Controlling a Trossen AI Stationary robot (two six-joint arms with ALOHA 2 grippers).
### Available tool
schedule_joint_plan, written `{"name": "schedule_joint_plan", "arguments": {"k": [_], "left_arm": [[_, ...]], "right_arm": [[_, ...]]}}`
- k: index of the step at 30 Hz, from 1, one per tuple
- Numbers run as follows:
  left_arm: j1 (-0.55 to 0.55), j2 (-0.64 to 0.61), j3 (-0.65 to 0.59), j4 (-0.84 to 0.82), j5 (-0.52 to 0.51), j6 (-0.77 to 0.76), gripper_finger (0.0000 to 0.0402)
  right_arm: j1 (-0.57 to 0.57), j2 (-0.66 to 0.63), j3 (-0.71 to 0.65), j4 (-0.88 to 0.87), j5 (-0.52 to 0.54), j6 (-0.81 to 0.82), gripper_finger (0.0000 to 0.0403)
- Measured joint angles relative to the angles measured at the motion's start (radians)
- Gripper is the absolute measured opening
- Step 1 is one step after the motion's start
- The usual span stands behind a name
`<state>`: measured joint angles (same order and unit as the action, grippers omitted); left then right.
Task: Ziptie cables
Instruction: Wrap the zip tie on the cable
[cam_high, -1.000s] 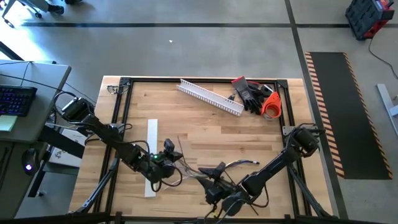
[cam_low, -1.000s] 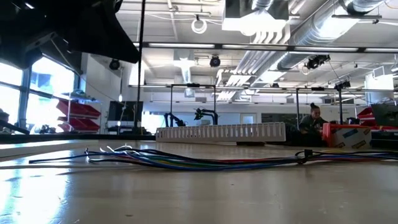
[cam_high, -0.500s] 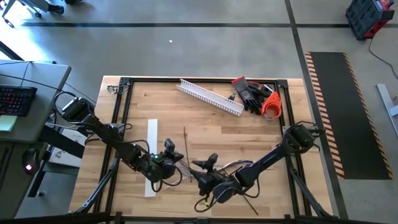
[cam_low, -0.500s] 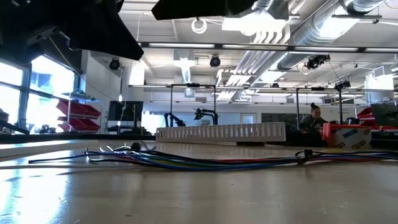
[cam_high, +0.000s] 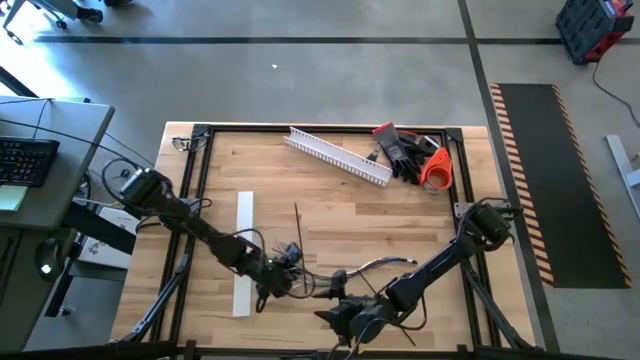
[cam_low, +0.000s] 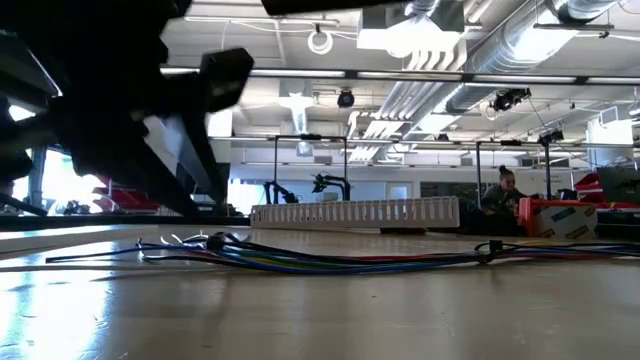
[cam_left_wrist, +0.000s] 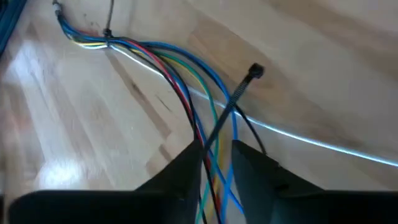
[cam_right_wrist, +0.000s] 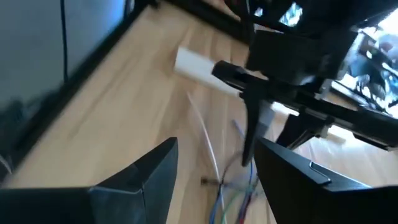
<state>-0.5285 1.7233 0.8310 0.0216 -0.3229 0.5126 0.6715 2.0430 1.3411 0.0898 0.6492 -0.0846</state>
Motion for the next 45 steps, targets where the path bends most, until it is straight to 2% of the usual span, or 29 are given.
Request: {"name": "schedule_joint_plan", "arguments": {"k": [5, 9, 12, 17, 19, 25, 28, 32, 40, 45], "left_arm": [[0.024, 0.104, 0.0, 0.135, -0.004, 0.057, 0.0115], [0.04, 0.138, 0.019, 0.144, -0.001, 0.05, 0.0125], [0.043, 0.142, 0.019, 0.151, 0.001, 0.036, 0.0108], [0.044, 0.143, 0.018, 0.165, -0.014, -0.008, 0.0024], [0.044, 0.143, 0.016, 0.177, -0.05, -0.049, 0.0007], [0.045, 0.142, 0.017, 0.21, -0.08, -0.126, 0.0002], [0.044, 0.142, 0.017, 0.217, -0.093, -0.144, 0.0001], [0.044, 0.142, 0.017, 0.226, -0.114, -0.16, 0.0], [0.044, 0.142, 0.017, 0.239, -0.116, -0.189, 0.0], [0.044, 0.142, 0.017, 0.238, -0.116, -0.189, 0.0]], "right_arm": [[0.002, 0.004, 0.0, -0.086, 0.004, 0.085, 0.0199], [0.002, 0.005, 0.0, -0.08, 0.016, 0.087, 0.0199], [0.002, 0.005, 0.0, -0.082, 0.039, 0.087, 0.0199], [-0.004, 0.024, 0.0, -0.066, 0.032, 0.081, 0.0199], [-0.004, 0.039, 0.0, -0.064, 0.041, 0.065, 0.0199], [0.003, 0.068, 0.0, -0.068, 0.219, -0.038, 0.0199], [-0.001, 0.07, 0.0, -0.079, 0.202, -0.036, 0.0199], [-0.019, 0.077, 0.0, -0.12, 0.172, 0.051, 0.0199], [-0.029, 0.136, 0.0, -0.122, 0.216, 0.062, 0.0197], [-0.03, 0.145, 0.0, -0.108, 0.24, 0.087, 0.0157]]}}
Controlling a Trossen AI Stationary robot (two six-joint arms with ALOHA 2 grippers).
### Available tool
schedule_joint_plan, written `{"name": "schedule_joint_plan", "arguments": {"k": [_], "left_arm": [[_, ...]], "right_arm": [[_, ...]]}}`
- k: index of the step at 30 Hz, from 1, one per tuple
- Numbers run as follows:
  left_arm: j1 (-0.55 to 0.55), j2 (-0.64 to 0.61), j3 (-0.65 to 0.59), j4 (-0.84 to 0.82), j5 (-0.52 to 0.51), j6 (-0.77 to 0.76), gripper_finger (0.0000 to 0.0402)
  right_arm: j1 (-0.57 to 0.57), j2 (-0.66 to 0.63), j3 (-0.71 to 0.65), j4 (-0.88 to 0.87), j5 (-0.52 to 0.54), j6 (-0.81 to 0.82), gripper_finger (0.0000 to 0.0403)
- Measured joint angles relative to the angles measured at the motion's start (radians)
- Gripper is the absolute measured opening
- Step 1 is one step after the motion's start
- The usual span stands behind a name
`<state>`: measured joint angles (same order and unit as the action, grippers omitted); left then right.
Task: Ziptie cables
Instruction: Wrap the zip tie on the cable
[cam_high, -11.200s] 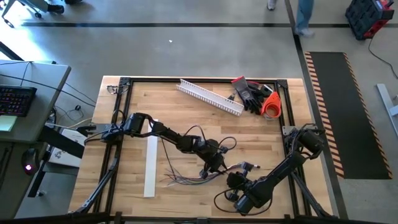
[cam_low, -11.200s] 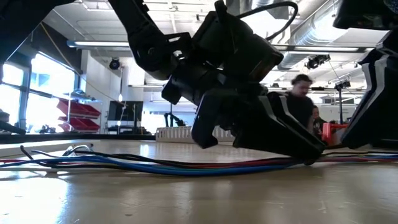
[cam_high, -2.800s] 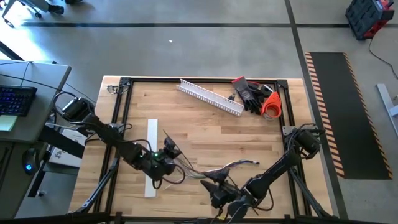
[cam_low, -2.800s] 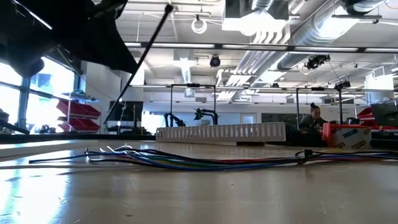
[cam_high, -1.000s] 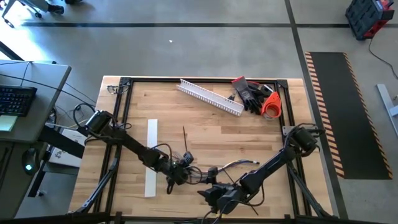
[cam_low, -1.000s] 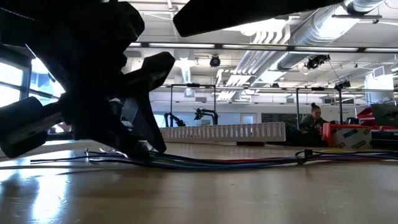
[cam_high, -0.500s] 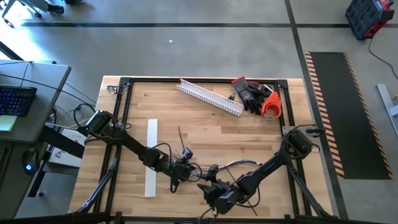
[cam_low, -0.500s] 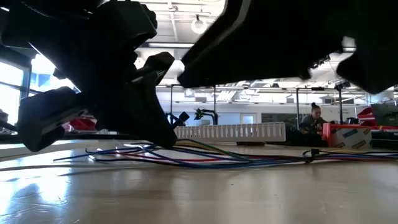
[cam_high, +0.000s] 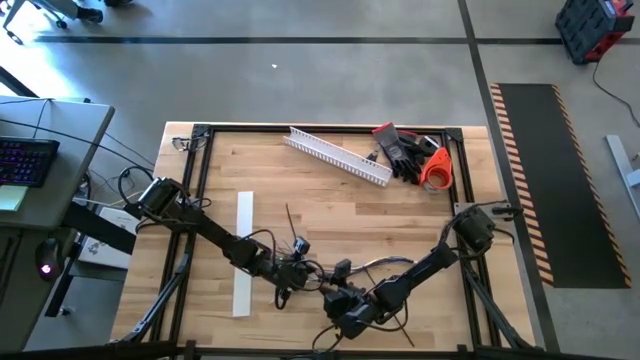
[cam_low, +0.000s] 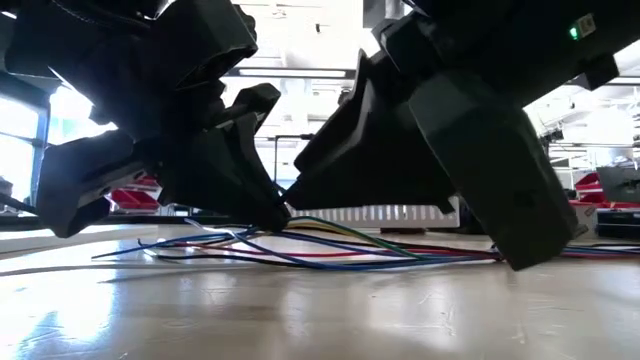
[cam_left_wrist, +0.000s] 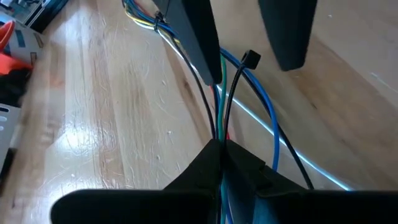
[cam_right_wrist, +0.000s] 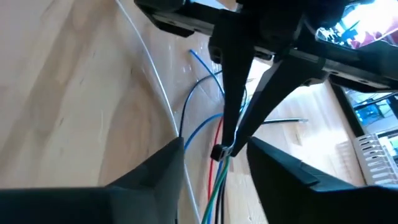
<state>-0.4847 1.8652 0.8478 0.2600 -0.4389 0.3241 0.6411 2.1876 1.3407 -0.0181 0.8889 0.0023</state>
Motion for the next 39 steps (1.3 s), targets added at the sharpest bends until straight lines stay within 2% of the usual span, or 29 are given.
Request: {"name": "schedule_joint_plan", "arguments": {"k": [10, 15, 19, 23, 29, 33, 39], "left_arm": [[0.0, 0.0, 0.0, 0.0, 0.0, -0.006, 0.0], [0.0, 0.0, 0.0, 0.0, 0.0, -0.007, 0.0], [0.0, 0.0, 0.0, -0.003, 0.0, -0.007, 0.0], [0.0, 0.0, 0.0, -0.003, -0.001, -0.008, 0.0], [0.0, -0.001, 0.0, 0.002, -0.001, -0.008, 0.0], [0.0, -0.002, 0.0, 0.001, -0.001, -0.009, 0.0], [-0.001, -0.002, 0.001, 0.002, -0.001, -0.016, 0.0]], "right_arm": [[-0.003, 0.0, 0.0, 0.007, 0.019, -0.001, 0.005], [-0.008, 0.0, 0.0, 0.007, 0.008, 0.001, 0.0019], [-0.022, 0.0, 0.0, 0.008, -0.04, 0.007, 0.0006], [-0.046, 0.0, 0.0, 0.0, -0.105, 0.097, 0.0019], [-0.064, 0.0, 0.0, -0.019, -0.161, 0.117, 0.0077], [-0.064, 0.0, 0.0, -0.019, -0.153, 0.082, 0.0103], [-0.035, 0.0, 0.0, -0.02, -0.043, 0.061, 0.0114]]}}
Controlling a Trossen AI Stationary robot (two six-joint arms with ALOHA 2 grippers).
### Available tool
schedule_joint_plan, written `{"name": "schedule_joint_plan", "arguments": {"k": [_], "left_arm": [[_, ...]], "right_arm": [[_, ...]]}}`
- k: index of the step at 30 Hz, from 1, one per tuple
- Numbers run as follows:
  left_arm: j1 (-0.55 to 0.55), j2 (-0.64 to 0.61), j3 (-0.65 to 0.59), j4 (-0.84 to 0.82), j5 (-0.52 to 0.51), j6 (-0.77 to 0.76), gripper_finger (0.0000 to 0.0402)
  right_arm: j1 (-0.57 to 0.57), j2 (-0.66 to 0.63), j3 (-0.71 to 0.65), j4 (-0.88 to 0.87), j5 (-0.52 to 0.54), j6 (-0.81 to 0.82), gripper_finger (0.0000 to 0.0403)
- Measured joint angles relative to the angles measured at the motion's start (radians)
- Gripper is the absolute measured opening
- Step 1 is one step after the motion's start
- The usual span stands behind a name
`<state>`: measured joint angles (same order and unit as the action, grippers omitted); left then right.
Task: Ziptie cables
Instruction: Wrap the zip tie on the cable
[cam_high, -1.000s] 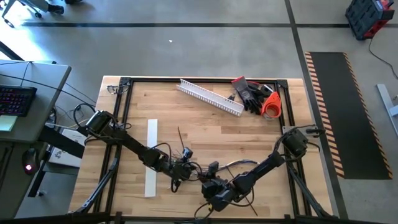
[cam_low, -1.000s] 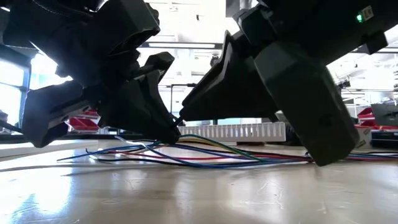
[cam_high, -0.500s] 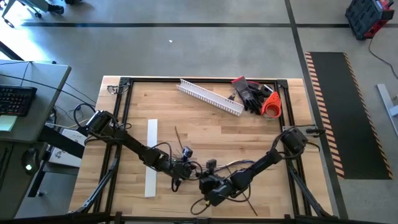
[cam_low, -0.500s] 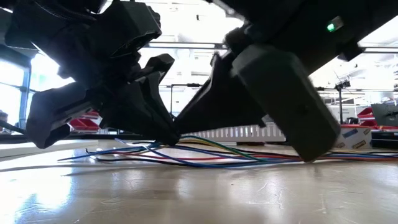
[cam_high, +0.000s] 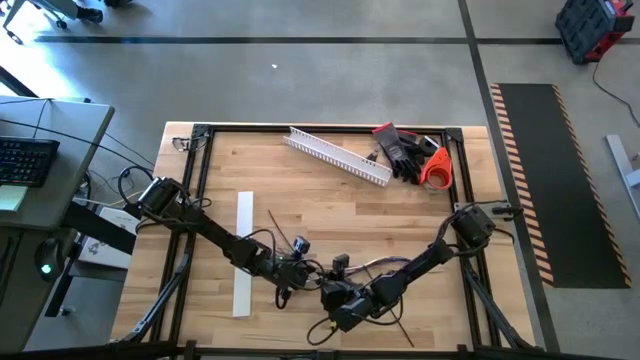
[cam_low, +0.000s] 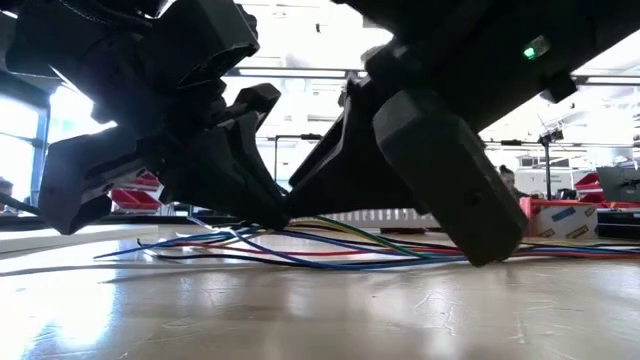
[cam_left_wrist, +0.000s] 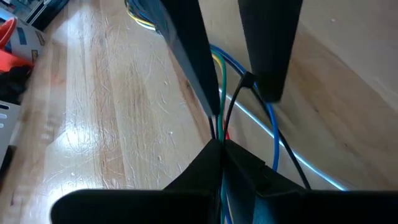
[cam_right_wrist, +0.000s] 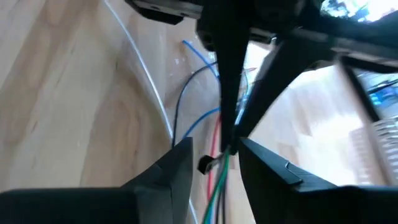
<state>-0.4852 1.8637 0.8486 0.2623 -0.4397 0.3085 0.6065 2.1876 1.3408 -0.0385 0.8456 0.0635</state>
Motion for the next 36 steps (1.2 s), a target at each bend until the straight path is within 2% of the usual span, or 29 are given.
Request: {"name": "schedule_joint_plan", "arguments": {"k": [3, 9, 12, 15, 19, 25, 33, 36], "left_arm": [[0.0, 0.0, 0.0, 0.0, 0.0, -0.01, 0.0], [0.0, 0.0, 0.0, 0.0, 0.0, -0.028, 0.0], [-0.001, 0.0, 0.0, 0.0, -0.001, -0.046, 0.0], [-0.006, 0.0, 0.0, 0.001, -0.009, -0.047, 0.0], [-0.009, 0.0, 0.0, 0.013, -0.026, -0.046, 0.0], [-0.01, 0.0, 0.0, 0.034, -0.027, -0.05, 0.0], [-0.019, 0.0, 0.0, 0.035, -0.03, -0.064, 0.0], [-0.023, 0.0, 0.0, 0.035, -0.058, -0.064, 0.0]], "right_arm": [[0.014, 0.0, 0.015, -0.028, 0.037, 0.008, 0.0114], [0.009, 0.0, 0.025, -0.04, 0.035, 0.033, 0.0114], [0.009, 0.0, 0.025, -0.044, 0.088, 0.05, 0.0109], [0.009, 0.0, 0.025, -0.048, 0.09, 0.034, 0.0096], [0.009, 0.0, 0.025, -0.054, 0.011, 0.028, 0.008], [0.009, 0.0, 0.025, -0.087, 0.029, 0.066, 0.0066], [0.009, 0.0, 0.025, -0.125, 0.069, 0.098, 0.001], [0.009, 0.0, 0.025, -0.149, 0.076, 0.157, 0.0006]]}}
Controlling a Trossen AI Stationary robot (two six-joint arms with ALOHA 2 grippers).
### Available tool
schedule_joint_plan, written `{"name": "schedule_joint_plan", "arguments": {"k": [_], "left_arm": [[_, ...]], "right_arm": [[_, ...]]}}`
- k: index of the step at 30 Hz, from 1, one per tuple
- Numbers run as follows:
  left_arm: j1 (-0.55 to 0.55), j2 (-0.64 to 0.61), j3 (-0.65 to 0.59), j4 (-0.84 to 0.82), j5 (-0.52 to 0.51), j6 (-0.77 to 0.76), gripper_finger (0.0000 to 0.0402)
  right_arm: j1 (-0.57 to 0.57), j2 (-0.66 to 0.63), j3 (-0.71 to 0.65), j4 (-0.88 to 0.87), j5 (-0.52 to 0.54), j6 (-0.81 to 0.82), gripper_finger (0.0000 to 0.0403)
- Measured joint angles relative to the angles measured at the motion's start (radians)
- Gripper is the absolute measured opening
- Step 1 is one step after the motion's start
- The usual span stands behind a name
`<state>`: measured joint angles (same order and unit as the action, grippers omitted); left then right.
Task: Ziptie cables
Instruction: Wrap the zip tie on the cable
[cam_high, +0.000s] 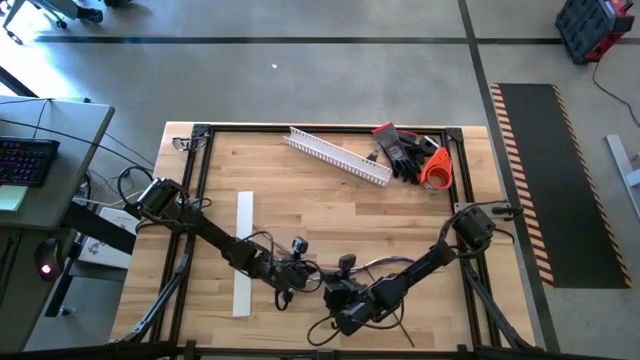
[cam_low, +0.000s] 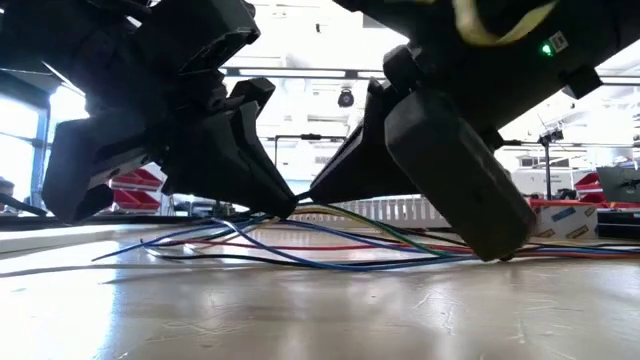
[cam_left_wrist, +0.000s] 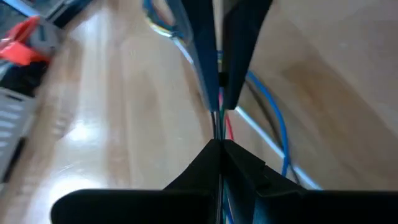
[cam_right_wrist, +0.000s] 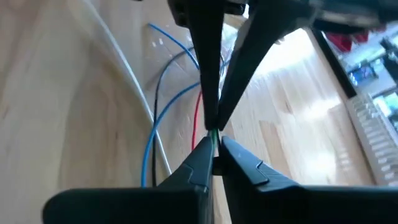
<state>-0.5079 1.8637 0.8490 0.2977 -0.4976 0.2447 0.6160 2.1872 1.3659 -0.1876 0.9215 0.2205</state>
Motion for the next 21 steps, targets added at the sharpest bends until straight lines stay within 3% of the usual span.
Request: {"name": "schedule_joint_plan", "arguments": {"k": [5, 13, 16, 19, 21], "left_arm": [[-0.018, -0.01, 0.0, 0.004, -0.047, 0.048, 0.0006], [-0.051, -0.166, 0.0, -0.007, -0.031, 0.036, 0.0089], [-0.052, -0.2, 0.0, -0.04, 0.018, 0.022, 0.0116], [-0.052, -0.194, 0.0, -0.053, 0.091, 0.01, 0.013], [-0.052, -0.173, 0.0, -0.042, 0.104, 0.009, 0.0132]], "right_arm": [[0.015, -0.003, 0.033, -0.138, 0.056, 0.128, 0.0003], [0.04, -0.003, 0.294, -0.893, 0.093, 0.513, 0.0002], [0.061, -0.005, 0.399, -1.154, 0.093, 0.61, 0.0001], [0.092, -0.005, 0.514, -1.351, 0.069, 0.653, 0.0001], [0.114, -0.007, 0.584, -1.373, 0.039, 0.63, 0.0001]]}}
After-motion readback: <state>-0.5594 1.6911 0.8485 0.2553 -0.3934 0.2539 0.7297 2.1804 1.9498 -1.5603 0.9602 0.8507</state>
